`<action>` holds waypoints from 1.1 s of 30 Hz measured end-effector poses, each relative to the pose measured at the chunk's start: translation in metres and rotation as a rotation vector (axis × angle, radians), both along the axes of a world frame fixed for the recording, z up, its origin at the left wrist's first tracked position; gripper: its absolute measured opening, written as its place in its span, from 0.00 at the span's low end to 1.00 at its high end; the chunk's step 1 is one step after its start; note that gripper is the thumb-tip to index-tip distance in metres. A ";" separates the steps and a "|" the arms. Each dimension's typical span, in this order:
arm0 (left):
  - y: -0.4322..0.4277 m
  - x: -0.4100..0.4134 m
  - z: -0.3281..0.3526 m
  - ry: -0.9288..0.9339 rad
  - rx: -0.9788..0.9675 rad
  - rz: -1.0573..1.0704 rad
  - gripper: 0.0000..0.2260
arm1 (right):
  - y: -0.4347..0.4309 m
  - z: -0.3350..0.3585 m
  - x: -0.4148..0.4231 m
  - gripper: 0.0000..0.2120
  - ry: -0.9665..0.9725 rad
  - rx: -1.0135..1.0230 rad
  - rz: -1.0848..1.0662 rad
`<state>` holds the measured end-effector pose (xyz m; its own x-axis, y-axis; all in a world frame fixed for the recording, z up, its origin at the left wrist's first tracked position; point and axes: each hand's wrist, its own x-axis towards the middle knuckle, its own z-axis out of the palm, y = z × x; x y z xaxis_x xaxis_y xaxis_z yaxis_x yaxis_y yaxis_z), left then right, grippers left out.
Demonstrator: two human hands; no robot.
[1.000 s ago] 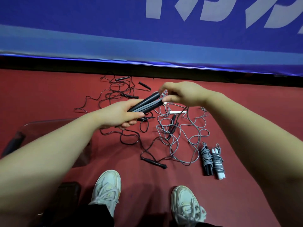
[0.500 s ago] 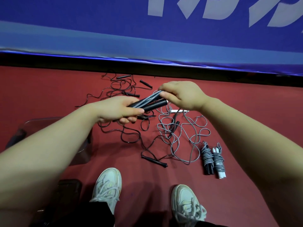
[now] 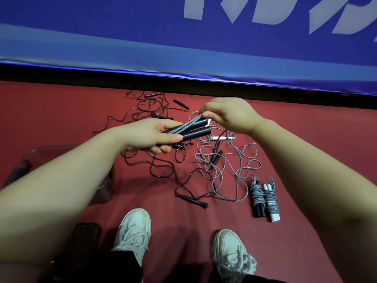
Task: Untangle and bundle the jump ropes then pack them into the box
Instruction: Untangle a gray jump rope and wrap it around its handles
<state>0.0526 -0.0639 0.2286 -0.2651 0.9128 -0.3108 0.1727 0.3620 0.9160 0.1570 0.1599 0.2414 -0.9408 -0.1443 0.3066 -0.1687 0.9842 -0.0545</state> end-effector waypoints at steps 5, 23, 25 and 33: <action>-0.001 0.000 -0.002 0.007 0.021 0.003 0.13 | -0.005 -0.015 -0.003 0.14 -0.129 -0.254 -0.126; 0.000 -0.023 0.002 0.091 0.172 0.346 0.04 | -0.042 -0.033 -0.021 0.18 -0.401 -1.097 -0.236; 0.003 -0.023 -0.002 0.177 0.147 0.378 0.02 | -0.049 -0.032 -0.017 0.17 -0.467 -1.146 -0.242; 0.004 -0.020 -0.010 0.698 -0.048 0.336 0.17 | -0.054 -0.019 -0.019 0.16 -0.438 -0.486 -0.404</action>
<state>0.0325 -0.0599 0.2185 -0.6740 0.7387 -0.0069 0.5780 0.5333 0.6177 0.1383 0.1061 0.2224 -0.9420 0.2924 -0.1649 0.3356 0.8130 -0.4758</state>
